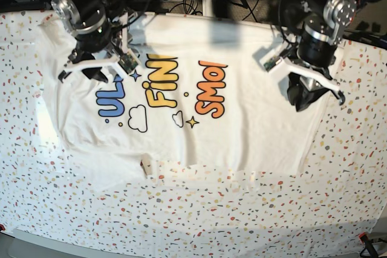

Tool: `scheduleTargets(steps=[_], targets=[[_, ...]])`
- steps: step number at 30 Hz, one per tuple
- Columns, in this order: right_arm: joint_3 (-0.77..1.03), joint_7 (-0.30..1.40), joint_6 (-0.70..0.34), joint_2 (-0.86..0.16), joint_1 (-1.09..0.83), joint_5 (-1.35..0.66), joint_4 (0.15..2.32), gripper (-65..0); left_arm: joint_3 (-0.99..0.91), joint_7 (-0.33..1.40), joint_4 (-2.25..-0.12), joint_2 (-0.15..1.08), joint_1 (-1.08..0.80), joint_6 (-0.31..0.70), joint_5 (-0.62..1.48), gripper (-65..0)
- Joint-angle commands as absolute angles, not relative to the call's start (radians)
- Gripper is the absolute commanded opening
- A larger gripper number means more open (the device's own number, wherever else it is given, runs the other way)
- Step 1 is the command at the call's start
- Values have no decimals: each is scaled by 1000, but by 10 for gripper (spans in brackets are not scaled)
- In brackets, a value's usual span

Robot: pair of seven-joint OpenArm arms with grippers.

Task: Fold the T-shirt properly
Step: 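Release the shirt and move the right gripper to the shirt's side edge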

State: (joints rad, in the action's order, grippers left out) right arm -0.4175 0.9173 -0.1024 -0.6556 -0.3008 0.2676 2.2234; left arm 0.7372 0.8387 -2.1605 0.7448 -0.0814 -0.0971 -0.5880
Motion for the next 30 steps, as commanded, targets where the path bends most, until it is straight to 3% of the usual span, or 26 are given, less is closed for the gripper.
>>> scheduleTargets(steps=[1,8,18,30], targets=[[-411,906,-92,-653,-270,285,2242,-404,714,817,-2176,754,-39,-115,-584,-520],[-411,909,-93,-557,-213,285,2242,-404,538,701,-2086,743,128,-66,-327,-520],[-411,909,-93,-539,-213,289,2242,-404,485,651,-1843,724,371,-46,-152,-520],[-411,910,-93,-484,-213,289,2242,-404,485,597,-1243,526,740,196,242,-521]])
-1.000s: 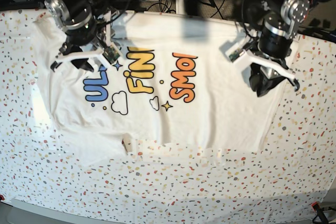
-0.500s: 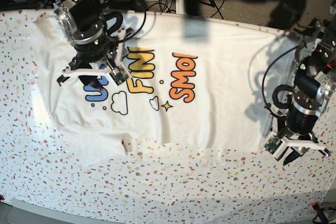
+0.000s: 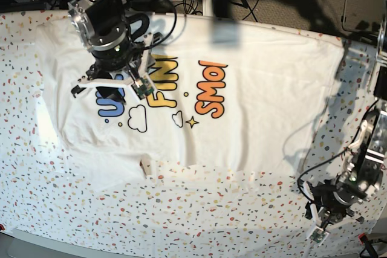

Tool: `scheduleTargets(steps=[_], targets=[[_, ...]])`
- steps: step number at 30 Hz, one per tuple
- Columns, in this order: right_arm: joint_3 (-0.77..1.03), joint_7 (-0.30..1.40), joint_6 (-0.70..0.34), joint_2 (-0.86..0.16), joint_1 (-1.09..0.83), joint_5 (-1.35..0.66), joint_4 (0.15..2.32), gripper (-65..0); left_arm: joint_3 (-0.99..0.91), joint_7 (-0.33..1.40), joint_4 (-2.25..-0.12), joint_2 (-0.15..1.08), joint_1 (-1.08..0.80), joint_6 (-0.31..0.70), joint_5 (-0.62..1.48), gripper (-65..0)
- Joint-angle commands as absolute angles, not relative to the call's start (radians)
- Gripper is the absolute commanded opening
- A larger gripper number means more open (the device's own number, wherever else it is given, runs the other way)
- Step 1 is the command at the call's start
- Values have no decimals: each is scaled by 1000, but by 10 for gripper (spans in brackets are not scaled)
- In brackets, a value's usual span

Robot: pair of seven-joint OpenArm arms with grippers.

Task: Fold the T-shirt properly
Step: 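Release the shirt and move the right gripper to the shirt's side edge, then grasp the shirt's side edges with both grippers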

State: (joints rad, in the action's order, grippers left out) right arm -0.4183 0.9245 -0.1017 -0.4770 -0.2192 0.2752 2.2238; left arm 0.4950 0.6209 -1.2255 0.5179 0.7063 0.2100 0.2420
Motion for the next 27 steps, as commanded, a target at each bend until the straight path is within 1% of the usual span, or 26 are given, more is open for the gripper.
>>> scheduleTargets(steps=[1,4,6,7,9,11,13,18,21,24,27], targets=[[-411,910,-93,-484,-213,289,2242,-404,485,596,-1187,517,770,231,278,-521],[-411,916,-93,-480,-213,289,2242,-404,485,598,-999,499,847,311,392,-520],[-411,920,-93,-474,-214,289,2242,-404,485,602,-859,493,886,387,475,-519],[-411,922,-93,-474,-214,289,2242,-404,485,605,-791,490,900,430,511,-507],[-411,923,-93,-474,-214,289,2242,-404,485,604,-664,485,916,482,562,-452],[-411,923,-93,-474,-213,289,2242,-404,485,597,-566,481,919,487,591,-388],[-411,923,-93,-474,-213,288,2242,-404,485,596,-487,479,916,487,614,-360],[-411,923,-93,-474,-213,288,2242,-404,485,605,-377,477,914,488,815,-357],[-411,924,-93,-473,-214,288,2242,-404,485,592,-344,458,913,501,820,-357],[-411,927,-93,-473,-214,288,2242,-404,485,528,-325,430,896,503,809,-357],[-411,933,-93,-473,-213,288,2242,-404,485,501,-324,393,875,503,773,-357]])
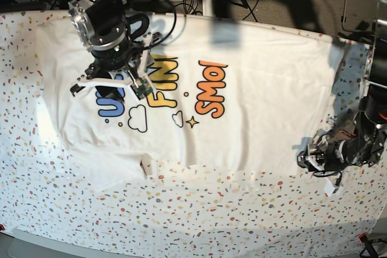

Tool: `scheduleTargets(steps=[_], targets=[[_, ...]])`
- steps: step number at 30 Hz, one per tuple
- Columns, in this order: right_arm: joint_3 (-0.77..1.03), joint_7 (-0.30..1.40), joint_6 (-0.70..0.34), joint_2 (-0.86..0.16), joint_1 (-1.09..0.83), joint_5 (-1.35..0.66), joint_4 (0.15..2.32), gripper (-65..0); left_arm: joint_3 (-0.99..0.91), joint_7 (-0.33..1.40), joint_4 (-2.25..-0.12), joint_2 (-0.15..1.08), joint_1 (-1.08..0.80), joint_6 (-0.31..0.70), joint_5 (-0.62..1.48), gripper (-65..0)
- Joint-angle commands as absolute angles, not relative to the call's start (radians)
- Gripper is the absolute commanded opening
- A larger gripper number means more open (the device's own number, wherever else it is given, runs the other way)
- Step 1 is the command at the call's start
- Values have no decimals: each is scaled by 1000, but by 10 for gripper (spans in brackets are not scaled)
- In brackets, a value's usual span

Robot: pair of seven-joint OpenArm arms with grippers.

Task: Fold the T-shirt properly
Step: 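Grasp the shirt's side edges with both grippers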

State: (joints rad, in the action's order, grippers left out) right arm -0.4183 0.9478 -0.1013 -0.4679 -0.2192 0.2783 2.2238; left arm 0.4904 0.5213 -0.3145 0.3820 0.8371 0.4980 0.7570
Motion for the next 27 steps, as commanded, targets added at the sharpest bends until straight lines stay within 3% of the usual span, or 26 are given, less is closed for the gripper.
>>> scheduleTargets(steps=[1,7,10,20,27], targets=[[-411,933,-93,-473,-214,288,2242,-404,485,498,-324,381,872,502,758,-357],[-411,947,-93,-473,-214,289,2242,-404,485,402,-324,345,868,501,647,-357],[-411,950,-93,-473,-215,289,2242,-404,485,363,-324,359,867,444,598,-357],[-411,952,-93,-473,-216,289,2242,-404,485,395,-324,379,864,442,670,-357],[-411,959,-93,-473,-216,289,2242,-404,485,482,-323,348,859,502,777,-357]])
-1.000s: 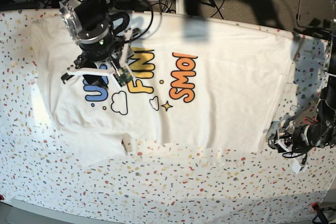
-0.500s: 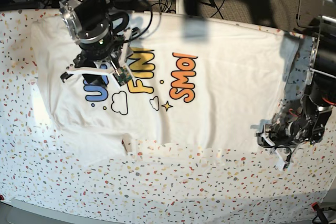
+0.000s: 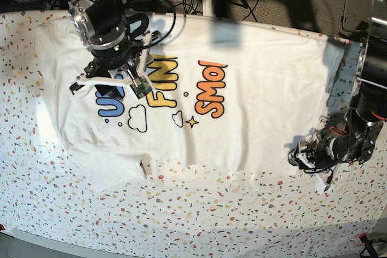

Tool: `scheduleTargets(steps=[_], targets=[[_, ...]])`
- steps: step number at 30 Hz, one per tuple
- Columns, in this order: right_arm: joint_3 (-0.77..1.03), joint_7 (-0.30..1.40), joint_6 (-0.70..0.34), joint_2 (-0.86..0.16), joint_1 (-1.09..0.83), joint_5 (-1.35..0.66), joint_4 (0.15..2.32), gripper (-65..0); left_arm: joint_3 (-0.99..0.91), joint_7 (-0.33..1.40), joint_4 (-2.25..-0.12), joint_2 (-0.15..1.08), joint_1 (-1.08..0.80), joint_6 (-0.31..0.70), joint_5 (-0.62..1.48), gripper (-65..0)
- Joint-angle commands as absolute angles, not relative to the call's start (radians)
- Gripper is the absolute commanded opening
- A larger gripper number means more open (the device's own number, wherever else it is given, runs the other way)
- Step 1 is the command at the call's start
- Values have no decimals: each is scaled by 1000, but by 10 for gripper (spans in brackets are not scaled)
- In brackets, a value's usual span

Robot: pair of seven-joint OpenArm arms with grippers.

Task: Fold the T-shirt properly
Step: 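Grasp the shirt's side edges with both grippers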

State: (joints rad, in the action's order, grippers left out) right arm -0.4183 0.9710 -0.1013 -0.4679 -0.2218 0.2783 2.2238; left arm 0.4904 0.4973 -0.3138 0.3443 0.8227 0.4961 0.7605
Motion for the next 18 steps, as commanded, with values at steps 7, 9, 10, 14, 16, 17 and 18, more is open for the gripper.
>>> scheduleTargets(steps=[7,9,10,14,16,17,18], targets=[[-411,966,-93,-473,-216,297,2242,-404,485,473,-323,343,862,502,785,-357],[-411,966,-93,-473,-216,308,2242,-404,485,488,-323,338,862,502,805,-357],[-411,966,-93,-473,-216,312,2242,-404,485,485,-323,337,862,502,806,-357],[-411,966,-93,-473,-216,315,2242,-404,485,466,-323,332,865,502,805,-358],[-411,967,-93,-473,-216,315,2242,-404,485,437,-323,330,864,502,793,-358],[-411,966,-93,-473,-216,315,2242,-404,485,422,-323,329,865,502,772,-358],[-411,967,-93,-473,-216,315,2242,-404,485,410,-323,330,865,502,756,-358]])
